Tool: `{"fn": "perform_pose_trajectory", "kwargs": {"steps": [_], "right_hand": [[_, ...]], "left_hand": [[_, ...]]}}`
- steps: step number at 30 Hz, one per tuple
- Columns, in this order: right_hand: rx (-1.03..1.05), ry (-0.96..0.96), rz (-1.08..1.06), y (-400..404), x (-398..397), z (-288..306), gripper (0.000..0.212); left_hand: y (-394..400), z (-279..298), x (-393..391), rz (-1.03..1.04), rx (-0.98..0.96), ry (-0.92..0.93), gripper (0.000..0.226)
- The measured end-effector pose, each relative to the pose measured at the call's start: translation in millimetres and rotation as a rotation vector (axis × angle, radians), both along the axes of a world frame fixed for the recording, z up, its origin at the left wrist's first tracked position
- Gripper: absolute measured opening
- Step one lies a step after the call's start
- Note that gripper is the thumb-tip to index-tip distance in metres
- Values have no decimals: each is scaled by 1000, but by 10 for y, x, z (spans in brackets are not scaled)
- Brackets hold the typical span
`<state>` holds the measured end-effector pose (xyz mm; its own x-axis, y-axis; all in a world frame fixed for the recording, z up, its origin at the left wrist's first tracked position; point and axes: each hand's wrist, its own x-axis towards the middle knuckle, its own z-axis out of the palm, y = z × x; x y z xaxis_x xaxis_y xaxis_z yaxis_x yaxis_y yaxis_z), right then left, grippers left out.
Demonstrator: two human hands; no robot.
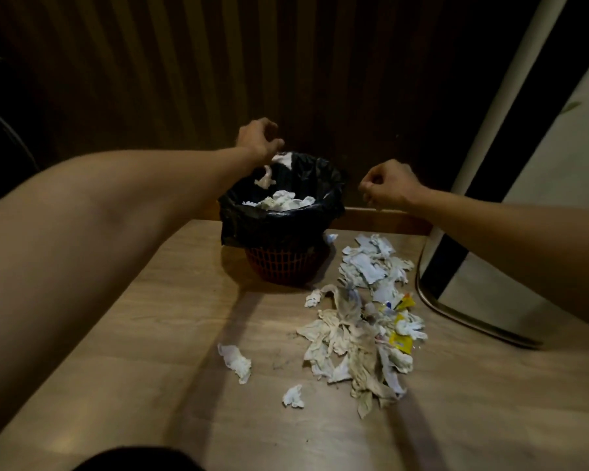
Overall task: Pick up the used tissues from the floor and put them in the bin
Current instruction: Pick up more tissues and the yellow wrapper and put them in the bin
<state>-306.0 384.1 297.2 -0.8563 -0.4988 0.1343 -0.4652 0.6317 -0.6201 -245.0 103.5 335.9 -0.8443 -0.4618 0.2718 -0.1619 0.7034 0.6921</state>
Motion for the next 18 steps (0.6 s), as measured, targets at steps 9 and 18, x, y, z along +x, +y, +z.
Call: {"fn": "perform_pose_trajectory", "kwargs": {"steps": [9,18], "right_hand": [[386,-40,56,367,-70,-323,11],[770,-141,303,348,-318,-997,14]], "left_hand": [[229,-308,395,-219,-320,-62,27],[601,-1148,1190,-369,-522,-313,34]]}}
